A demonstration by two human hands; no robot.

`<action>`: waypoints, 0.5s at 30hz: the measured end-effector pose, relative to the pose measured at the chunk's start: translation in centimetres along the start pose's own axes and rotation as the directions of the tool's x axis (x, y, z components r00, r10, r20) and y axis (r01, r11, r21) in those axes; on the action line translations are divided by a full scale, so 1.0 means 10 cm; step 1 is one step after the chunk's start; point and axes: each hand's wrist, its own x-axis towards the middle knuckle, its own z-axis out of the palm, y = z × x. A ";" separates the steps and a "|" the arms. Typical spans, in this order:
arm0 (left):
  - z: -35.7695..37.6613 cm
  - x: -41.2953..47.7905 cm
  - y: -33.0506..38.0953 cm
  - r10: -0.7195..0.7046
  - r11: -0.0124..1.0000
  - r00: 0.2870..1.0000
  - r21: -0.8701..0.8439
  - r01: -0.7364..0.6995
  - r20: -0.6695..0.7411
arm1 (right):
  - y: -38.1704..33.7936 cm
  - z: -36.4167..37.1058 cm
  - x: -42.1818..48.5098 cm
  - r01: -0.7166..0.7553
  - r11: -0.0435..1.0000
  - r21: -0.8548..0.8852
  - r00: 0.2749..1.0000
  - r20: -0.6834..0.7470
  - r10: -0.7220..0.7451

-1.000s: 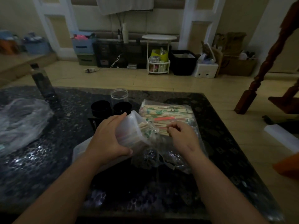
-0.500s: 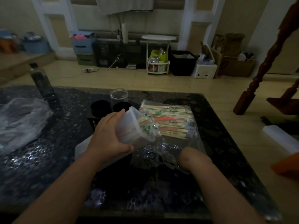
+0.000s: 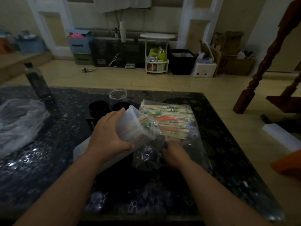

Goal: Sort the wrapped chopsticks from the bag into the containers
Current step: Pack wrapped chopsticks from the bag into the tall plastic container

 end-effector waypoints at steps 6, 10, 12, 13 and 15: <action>0.02 0.03 -0.05 0.000 1.000 1.000 -0.011 0.000 0.002 | -0.11 -0.12 0.19 0.012 0.973 -0.230 0.993 0.116 0.015; 0.01 0.07 -0.09 -0.005 1.000 1.000 -0.020 0.005 -0.003 | -0.11 -0.14 0.38 -0.078 0.994 -0.076 0.997 0.024 0.080; 0.00 0.07 -0.08 -0.007 0.999 1.000 -0.033 0.007 -0.006 | -0.09 -0.14 0.42 -0.114 0.992 -0.049 0.992 -0.057 0.111; 0.00 0.08 -0.08 -0.010 0.999 1.000 -0.039 0.010 -0.005 | -0.08 -0.14 0.43 -0.117 0.991 -0.067 0.990 -0.089 0.111; 0.00 0.08 -0.08 -0.010 0.999 1.000 -0.043 0.010 -0.002 | -0.05 -0.13 0.44 -0.129 0.987 -0.098 0.988 -0.097 0.120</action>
